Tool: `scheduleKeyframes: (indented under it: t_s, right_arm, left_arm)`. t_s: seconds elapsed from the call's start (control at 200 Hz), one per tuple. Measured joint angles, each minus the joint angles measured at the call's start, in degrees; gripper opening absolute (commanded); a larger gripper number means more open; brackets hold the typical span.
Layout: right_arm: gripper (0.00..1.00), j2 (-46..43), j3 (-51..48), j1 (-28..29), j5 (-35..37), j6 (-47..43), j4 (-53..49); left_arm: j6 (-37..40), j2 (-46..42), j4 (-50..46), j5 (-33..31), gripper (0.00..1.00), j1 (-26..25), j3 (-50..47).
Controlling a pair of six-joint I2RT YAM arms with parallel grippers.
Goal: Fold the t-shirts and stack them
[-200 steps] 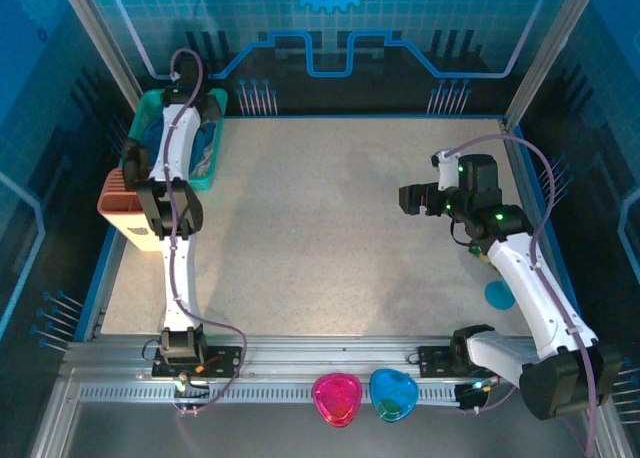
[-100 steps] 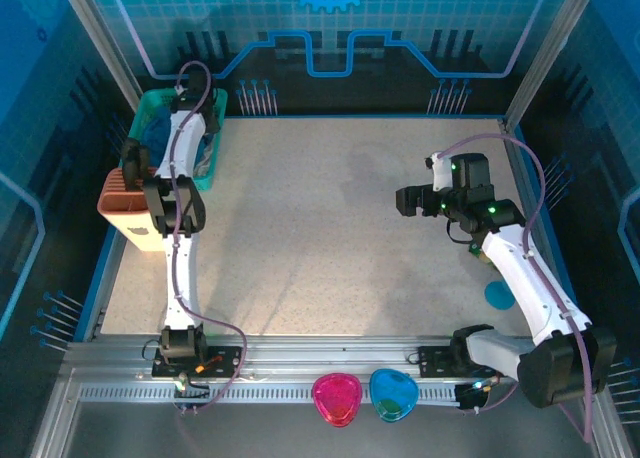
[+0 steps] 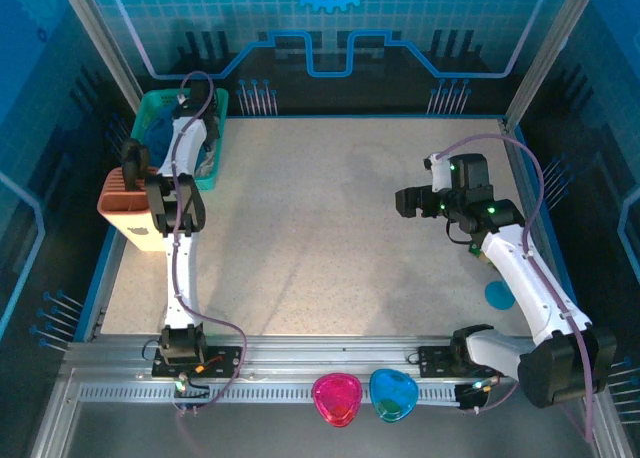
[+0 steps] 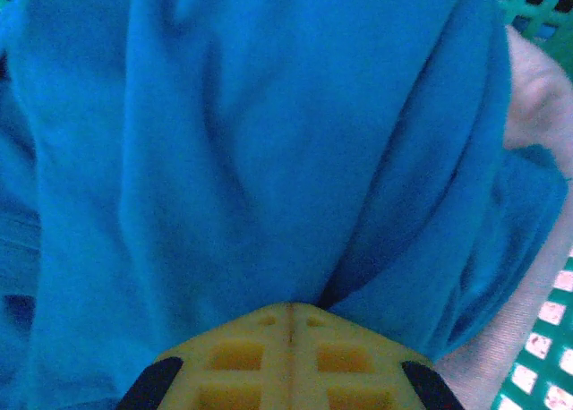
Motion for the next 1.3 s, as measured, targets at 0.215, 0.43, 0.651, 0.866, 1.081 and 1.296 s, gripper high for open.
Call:
scheduleKeyframes:
  t_s: [0.215, 0.43, 0.651, 0.866, 1.081, 1.296]
  right_arm:
    - [0.96, -0.17, 0.00, 0.00, -0.24, -0.02, -0.04]
    - [0.96, -3.39, -0.52, 0.13, -1.14, -0.02, 0.07]
    - [0.97, -7.28, -2.14, 0.33, -1.46, 0.00, 0.33]
    - [0.98, -9.77, -2.67, 0.35, -1.75, 0.20, 0.66]
    - [0.99, -10.10, -2.67, 0.37, -2.89, 0.24, 0.70]
    - [1.00, -10.10, -2.67, 0.37, -2.99, 0.24, 0.70]
  left_arm:
    - [0.26, -6.45, 0.63, 0.85, 0.00, -0.39, -4.31]
    - [0.44, -22.53, 0.15, 3.82, 0.00, -3.52, -4.22]
    - [0.28, -37.16, -4.15, 7.41, 0.00, -10.12, -3.82]
    - [0.35, -40.96, -9.77, 5.81, 0.29, -16.26, -3.85]
    - [0.37, -35.21, -12.04, 1.79, 0.84, -15.50, -4.04]
    - [-0.33, -23.17, -11.78, 0.00, 0.99, -13.90, -3.78]
